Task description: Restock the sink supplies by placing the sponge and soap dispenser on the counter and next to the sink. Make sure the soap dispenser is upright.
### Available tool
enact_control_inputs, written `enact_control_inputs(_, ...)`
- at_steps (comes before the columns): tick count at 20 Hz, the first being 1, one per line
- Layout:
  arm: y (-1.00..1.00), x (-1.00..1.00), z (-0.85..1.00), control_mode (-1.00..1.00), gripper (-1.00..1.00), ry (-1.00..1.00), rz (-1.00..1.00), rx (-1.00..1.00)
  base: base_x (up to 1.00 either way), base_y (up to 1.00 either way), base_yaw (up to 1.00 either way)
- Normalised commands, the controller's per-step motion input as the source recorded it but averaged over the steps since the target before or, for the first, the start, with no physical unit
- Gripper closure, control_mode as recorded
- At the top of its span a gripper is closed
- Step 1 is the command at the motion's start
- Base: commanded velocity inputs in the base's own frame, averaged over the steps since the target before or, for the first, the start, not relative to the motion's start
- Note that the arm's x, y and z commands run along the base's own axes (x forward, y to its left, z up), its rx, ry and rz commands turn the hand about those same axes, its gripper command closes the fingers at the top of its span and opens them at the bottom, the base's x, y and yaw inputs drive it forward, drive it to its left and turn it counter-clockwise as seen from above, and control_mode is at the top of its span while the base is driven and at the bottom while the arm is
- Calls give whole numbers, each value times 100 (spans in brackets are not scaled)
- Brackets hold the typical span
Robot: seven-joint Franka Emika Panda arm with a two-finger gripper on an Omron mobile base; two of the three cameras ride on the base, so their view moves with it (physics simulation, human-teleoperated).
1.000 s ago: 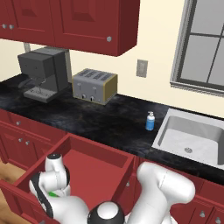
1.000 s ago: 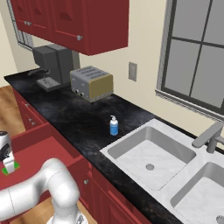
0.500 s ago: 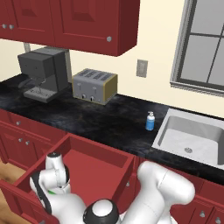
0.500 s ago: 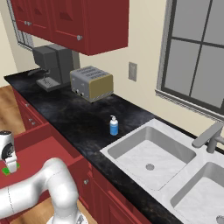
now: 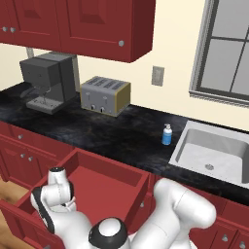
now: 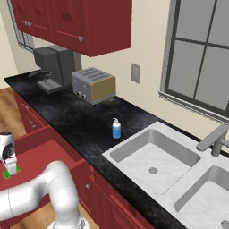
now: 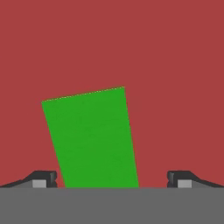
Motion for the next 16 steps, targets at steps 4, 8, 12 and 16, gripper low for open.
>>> enact_control_inputs(4, 8, 0, -18, -100, -100, 1, 0, -4, 0, 0, 0)
enact_control_inputs(8, 3, 0, -21, -100, -100, 0, 0, -4, 0, 0, 0)
enact_control_inputs(12, 0, 0, -21, -100, -100, 0, 0, -1, 0, 0, 0)
enact_control_inputs(16, 0, 0, -20, -100, -100, 0, 0, -1, 0, 0, 0)
